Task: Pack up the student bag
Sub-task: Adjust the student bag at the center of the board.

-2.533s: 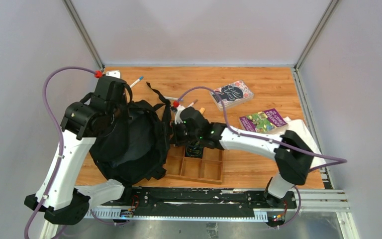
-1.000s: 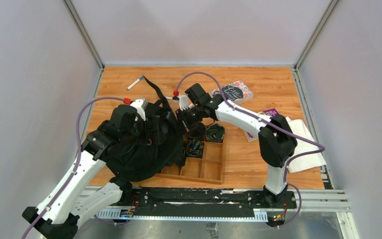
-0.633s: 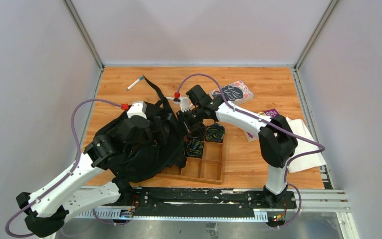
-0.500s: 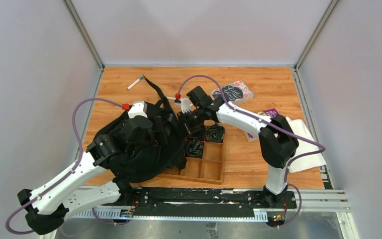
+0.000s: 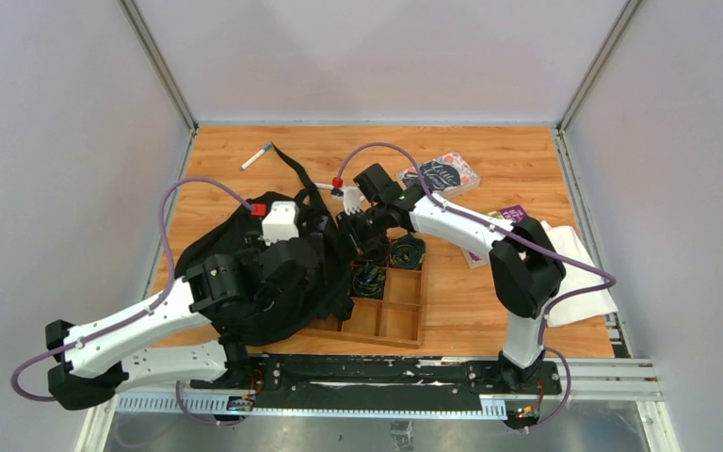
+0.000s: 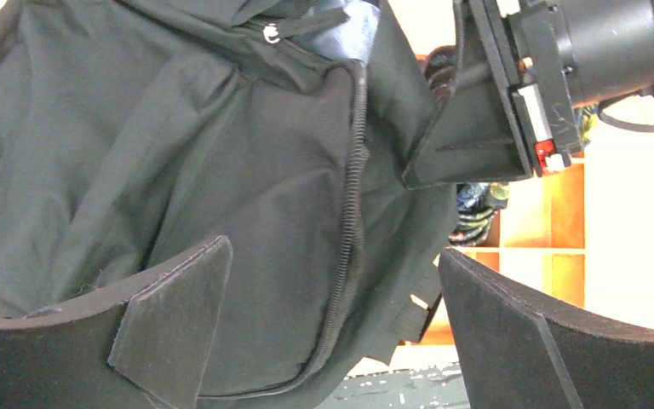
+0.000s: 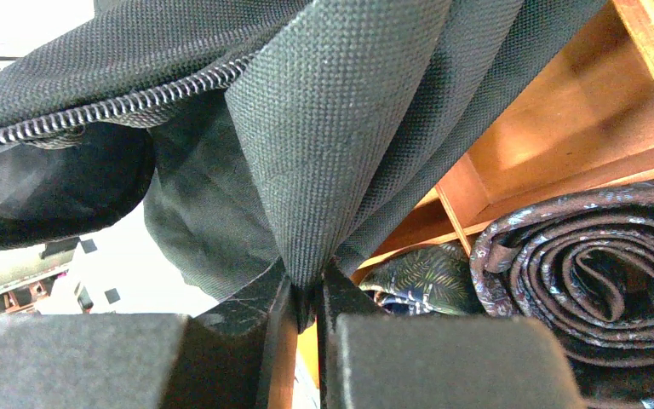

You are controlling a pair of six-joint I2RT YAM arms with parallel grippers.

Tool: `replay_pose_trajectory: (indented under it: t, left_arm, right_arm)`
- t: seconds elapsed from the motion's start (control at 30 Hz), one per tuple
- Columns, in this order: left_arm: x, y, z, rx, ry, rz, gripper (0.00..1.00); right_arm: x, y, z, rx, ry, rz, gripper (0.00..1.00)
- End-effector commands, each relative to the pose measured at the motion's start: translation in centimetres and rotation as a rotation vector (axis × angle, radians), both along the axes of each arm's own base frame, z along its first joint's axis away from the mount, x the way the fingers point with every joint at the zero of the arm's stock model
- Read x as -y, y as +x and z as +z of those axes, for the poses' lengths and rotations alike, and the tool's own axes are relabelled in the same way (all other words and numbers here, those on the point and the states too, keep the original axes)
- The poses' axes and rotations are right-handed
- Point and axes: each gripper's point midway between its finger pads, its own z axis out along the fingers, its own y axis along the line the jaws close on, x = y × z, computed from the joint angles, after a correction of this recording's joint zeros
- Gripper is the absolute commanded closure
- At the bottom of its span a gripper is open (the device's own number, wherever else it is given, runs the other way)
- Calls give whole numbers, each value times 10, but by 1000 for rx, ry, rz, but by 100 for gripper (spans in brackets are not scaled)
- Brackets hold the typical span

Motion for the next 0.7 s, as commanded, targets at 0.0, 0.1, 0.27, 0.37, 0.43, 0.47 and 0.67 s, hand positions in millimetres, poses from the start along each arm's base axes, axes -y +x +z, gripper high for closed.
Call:
replay_pose_trajectory:
  t: [0.0, 0.1, 0.27, 0.37, 0.43, 0.47, 0.67]
  left_arm:
    - [-18, 4, -2, 54, 32, 59, 0]
    - [-16, 0, -13, 36, 67, 30, 0]
    - [-19, -2, -19, 116, 138, 19, 0]
    - [-31, 0, -23, 146, 188, 31, 0]
    - [-36, -2, -25, 148, 184, 27, 0]
    - [-37, -3, -26, 144, 170, 26, 0]
    - [-32, -12, -40, 86, 119, 17, 2]
  right_arm:
    - [7, 0, 11, -7, 5, -14, 86]
    - [6, 3, 12, -5, 7, -13, 84]
    - [8, 7, 11, 8, -10, -24, 82]
    - [9, 9, 8, 3, -17, -33, 81]
    - [9, 9, 9, 2, -15, -32, 79]
    - [10, 9, 9, 5, -15, -32, 79]
    - [13, 12, 8, 1, -18, -46, 79]
